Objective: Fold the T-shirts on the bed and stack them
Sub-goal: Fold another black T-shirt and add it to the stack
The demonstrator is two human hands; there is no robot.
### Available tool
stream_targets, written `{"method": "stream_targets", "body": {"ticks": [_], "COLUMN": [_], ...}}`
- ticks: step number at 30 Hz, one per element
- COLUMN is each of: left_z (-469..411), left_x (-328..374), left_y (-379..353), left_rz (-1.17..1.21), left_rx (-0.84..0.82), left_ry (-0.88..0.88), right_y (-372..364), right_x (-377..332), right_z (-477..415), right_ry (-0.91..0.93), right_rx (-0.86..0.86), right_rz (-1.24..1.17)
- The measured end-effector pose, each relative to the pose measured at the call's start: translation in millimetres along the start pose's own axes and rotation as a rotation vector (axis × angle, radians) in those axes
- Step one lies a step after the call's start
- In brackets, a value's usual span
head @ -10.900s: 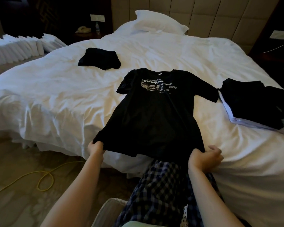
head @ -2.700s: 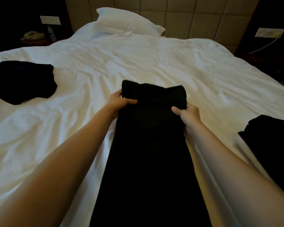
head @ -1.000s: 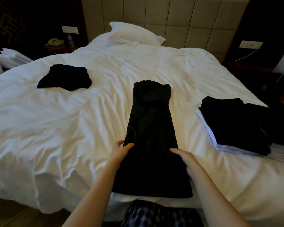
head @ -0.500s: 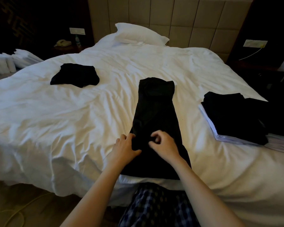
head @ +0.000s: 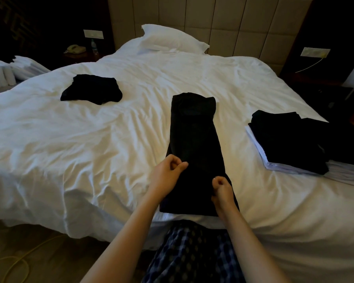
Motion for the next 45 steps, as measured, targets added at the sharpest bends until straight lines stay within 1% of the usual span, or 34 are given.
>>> {"method": "stream_targets", "body": {"ticks": [2,4,7,9,10,11,12,13,15,16,17,18,21,23,25,26,27,28,30,32,35,36,39,40,43,44,45], "left_z": [-2.3,-1.2,6.4,12.2,15.7,19.8,23.8,27.8,35.2,38.1,39.6,39.2,34.4,34.3,37.0,38.9,40.2,40.4,41.2,42.6,43.8,44.5,50.5,51.6,60.4,63.6,66.3], "left_x": [1.0,-2.4,-7.4,-14.7,-21.0,-27.6,-35.5,-44.0,-55.9,-60.0,-61.9,-62.3,-58.9,-56.6,-52.1,-52.6,-53.1,-56.3,-66.5,-77.5,-86.5,-85.1,-82.0,-86.3,-99.4,-103.0,-101.6], "left_y": [-7.1,-12.0,-13.5,-12.2,-11.3,-10.3,-8.9,-7.4,-6.7,-7.7,-9.2,-10.0,-8.8,-7.2,-7.2,-8.5,-10.2,-12.7,-16.4,-14.7,-9.0,-7.6,-4.0,-2.4,0.8,0.9,0.4], "left_rz": [0.020,0.010,0.000,-0.019,-0.032,-0.044,-0.081,-0.170,-0.441,-0.541,-0.587,-0.593,-0.573,-0.521,-0.422,-0.403,-0.418,-0.462,-0.596,-0.643,-0.557,-0.515,-0.461,-0.431,-0.223,-0.176,-0.172], "left_rx": [0.046,0.056,0.069,0.025,-0.026,-0.088,-0.152,-0.225,-0.381,-0.425,-0.432,-0.411,-0.354,-0.311,-0.189,-0.148,-0.133,-0.138,-0.156,-0.131,-0.077,-0.064,-0.051,-0.015,0.173,0.231,0.266], "left_ry": [0.015,0.031,0.018,-0.011,-0.023,-0.027,-0.027,-0.032,-0.043,-0.062,-0.085,-0.111,-0.221,-0.287,-0.432,-0.515,-0.569,-0.593,-0.575,-0.499,-0.421,-0.437,-0.563,-0.561,-0.341,-0.274,-0.243], "right_y": [4.4,8.8,13.0,14.5,15.0,14.8,14.6,13.7,9.7,8.4,7.1,6.9,15.8,22.6,27.7,30.7,33.2,35.8,39.2,40.7,43.6,44.0,45.8,44.5,41.7,41.0,40.5], "right_x": [3.3,5.2,8.4,7.9,5.8,3.8,3.3,3.9,8.2,11.2,12.8,10.9,-0.4,-9.4,-18.2,-18.0,-14.2,-6.4,10.5,17.3,10.0,7.5,5.3,5.8,18.0,20.7,21.2], "right_z": [6.5,8.6,5.8,8.3,12.1,16.4,20.3,23.6,26.0,24.7,22.7,22.6,19.9,22.2,29.9,33.8,35.3,35.3,35.6,33.9,33.1,33.2,36.3,36.9,36.8,37.3,37.7], "right_ry": [-0.049,-0.043,-0.070,-0.083,-0.051,0.018,0.106,0.177,0.253,0.271,0.278,0.265,0.202,0.262,0.376,0.401,0.386,0.324,0.125,0.049,0.053,0.067,0.106,0.107,0.067,0.069,0.082], "right_rx": [0.027,0.075,0.184,0.241,0.238,0.198,0.126,0.032,-0.129,-0.146,-0.112,-0.049,0.107,0.179,0.284,0.338,0.373,0.386,0.371,0.341,0.312,0.304,0.303,0.295,0.268,0.267,0.259], "right_rz": [-0.066,-0.106,-0.064,0.023,0.060,0.094,0.166,0.308,0.712,0.849,0.888,0.852,0.626,0.550,0.446,0.410,0.404,0.430,0.468,0.430,0.417,0.401,0.336,0.347,0.454,0.464,0.459]}}
Point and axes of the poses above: each hand's wrist, its own z-axis away from the middle knuckle, its own y-axis out of the back of the hand, x = y × z, the point moved 1 cm from there along -z, towards the middle knuckle, and after that the axes turned 11 degrees about z, right-handed, at the moved point
